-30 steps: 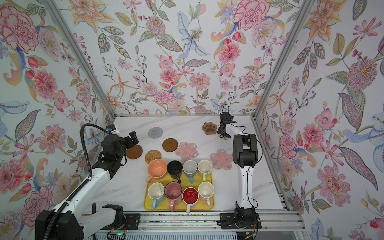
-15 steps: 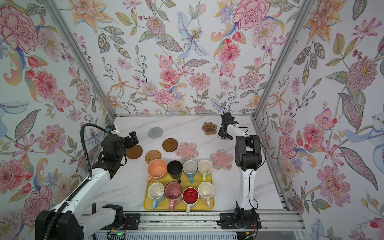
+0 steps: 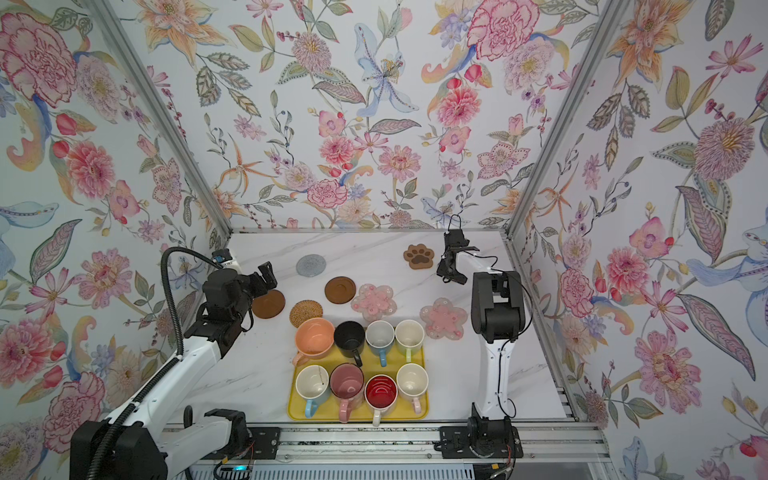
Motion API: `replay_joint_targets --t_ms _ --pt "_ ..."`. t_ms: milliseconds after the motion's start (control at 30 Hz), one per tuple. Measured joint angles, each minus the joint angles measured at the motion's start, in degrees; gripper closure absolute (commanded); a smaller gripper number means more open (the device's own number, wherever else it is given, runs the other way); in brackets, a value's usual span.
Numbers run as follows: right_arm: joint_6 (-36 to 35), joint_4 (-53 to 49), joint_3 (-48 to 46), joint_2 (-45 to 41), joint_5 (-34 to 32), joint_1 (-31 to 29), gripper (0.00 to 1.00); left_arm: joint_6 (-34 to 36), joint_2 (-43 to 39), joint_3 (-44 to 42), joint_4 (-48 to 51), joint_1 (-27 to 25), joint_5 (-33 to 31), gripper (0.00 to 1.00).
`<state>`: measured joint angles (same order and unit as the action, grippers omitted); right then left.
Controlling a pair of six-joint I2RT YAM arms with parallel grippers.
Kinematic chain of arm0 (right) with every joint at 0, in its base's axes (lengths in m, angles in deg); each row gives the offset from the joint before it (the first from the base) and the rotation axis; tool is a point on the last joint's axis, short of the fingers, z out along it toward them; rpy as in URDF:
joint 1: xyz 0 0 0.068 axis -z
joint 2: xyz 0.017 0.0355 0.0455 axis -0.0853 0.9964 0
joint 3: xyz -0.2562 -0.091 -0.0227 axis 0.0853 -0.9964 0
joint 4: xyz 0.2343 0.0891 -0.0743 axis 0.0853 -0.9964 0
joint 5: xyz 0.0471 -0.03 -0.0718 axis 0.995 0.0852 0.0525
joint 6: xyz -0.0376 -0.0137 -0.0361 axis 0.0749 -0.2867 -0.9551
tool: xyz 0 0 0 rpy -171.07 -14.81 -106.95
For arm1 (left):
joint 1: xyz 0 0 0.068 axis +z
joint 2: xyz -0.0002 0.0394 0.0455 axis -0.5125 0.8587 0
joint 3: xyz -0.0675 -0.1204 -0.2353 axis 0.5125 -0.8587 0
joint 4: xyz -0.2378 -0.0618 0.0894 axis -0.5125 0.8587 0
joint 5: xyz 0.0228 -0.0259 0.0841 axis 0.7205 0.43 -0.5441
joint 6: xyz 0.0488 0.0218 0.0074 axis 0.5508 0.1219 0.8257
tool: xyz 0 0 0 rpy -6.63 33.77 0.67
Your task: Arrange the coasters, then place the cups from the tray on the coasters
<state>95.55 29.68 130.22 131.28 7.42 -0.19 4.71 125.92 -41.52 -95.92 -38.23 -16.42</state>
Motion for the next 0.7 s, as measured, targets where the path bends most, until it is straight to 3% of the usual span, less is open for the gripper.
replay_joint_targets --t_ms 700 --pt "0.0 -3.1 17.4 11.1 0.7 0.7 0.42 0.1 -0.5 0.7 3.0 0.0 -0.5 0.01"
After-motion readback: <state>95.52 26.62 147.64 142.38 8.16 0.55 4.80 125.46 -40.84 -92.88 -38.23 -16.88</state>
